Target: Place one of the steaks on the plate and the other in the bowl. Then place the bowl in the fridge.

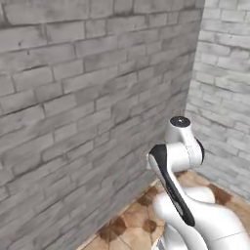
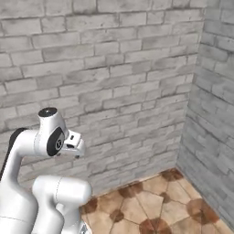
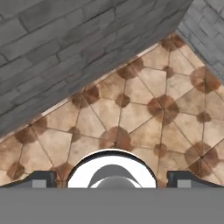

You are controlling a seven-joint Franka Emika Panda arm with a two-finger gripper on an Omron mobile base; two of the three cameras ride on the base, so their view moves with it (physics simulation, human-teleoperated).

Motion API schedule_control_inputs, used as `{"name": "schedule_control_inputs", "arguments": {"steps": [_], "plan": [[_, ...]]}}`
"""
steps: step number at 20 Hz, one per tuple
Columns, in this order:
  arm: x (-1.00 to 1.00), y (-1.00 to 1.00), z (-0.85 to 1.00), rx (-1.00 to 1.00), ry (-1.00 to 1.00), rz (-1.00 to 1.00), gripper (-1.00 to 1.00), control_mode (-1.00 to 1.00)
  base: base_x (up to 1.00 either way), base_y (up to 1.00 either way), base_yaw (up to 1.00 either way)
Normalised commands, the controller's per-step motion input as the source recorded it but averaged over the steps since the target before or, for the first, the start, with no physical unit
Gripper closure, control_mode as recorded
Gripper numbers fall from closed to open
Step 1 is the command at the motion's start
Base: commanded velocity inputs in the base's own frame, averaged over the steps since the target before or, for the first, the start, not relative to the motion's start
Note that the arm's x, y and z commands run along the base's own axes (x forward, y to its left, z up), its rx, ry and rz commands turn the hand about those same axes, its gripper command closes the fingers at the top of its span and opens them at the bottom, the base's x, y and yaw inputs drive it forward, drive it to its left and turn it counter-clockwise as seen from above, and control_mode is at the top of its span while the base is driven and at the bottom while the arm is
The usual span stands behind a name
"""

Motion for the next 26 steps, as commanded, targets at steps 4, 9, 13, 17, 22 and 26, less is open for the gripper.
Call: {"name": "schedule_control_inputs", "arguments": {"steps": [4,9,13,17,22,26], "plan": [[0.0,0.0,0.0,0.0,0.0,0.0,-1.0,1.0,0.01,0.0,-0.98],[0.0,0.0,0.0,0.0,0.0,0.0,-1.0,1.0,0.22,0.1,-0.93],[0.0,0.0,0.0,0.0,0.0,0.0,-1.0,1.0,0.38,0.23,-0.88],[0.0,0.0,0.0,0.0,0.0,0.0,-1.0,1.0,0.57,0.51,-0.75],[0.0,0.0,0.0,0.0,0.0,0.0,-1.0,1.0,0.64,0.5,-0.65],[0.0,0.0,0.0,0.0,0.0,0.0,-1.0,1.0,0.48,0.05,-0.74]]}}
